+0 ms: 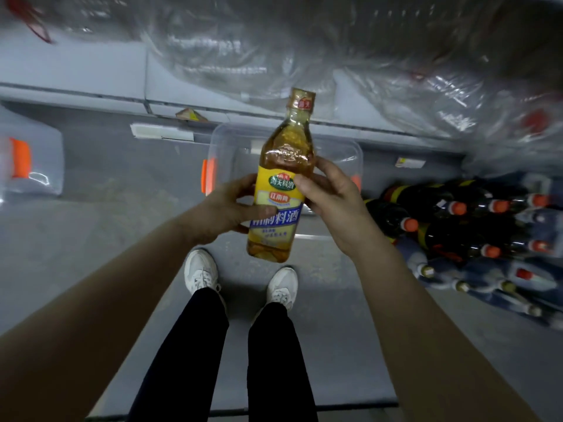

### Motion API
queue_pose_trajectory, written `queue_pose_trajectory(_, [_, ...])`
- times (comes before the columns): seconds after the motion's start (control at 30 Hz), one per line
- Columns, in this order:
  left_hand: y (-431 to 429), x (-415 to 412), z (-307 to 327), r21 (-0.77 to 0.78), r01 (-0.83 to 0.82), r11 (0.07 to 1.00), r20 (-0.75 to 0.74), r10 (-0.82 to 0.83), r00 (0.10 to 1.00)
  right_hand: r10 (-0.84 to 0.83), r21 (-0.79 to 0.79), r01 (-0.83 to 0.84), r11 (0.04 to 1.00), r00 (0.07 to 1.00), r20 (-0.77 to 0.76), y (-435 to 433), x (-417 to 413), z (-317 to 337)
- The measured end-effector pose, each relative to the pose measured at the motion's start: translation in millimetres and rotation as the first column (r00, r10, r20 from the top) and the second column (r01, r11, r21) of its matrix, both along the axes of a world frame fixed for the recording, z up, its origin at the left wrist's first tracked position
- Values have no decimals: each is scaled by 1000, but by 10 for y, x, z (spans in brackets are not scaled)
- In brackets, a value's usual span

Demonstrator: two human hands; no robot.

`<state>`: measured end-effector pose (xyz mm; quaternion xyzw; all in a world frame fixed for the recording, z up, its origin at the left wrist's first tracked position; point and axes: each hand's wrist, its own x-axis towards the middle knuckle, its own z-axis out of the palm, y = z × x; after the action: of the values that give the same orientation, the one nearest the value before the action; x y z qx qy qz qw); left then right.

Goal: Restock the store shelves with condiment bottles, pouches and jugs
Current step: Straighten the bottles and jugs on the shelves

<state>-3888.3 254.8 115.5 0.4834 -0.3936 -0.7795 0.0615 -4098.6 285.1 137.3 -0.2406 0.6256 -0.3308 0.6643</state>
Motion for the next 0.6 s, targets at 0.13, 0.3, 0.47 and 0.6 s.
queue_pose_trajectory(0.13, [101, 4, 615, -21, -18, 1000, 23, 18, 1000, 57, -13, -57, 998, 998, -7, 78, 34, 561])
queue_pose_trajectory(0.3, [230, 49, 1373, -49, -63, 997, 3, 64, 998, 60, -72, -62, 995, 998, -28, 103, 87, 1263])
queue_pose_trajectory(0.47, [361, 56, 2163, -75, -164, 984, -3, 165, 986, 69, -153, -72, 986, 997, -30, 139, 172, 2013])
queue_pose_trajectory(0.6, [461, 103, 2768, -124, -234, 964, -31, 232, 972, 97, -226, -106, 968, 994, -52, 176, 216, 2625])
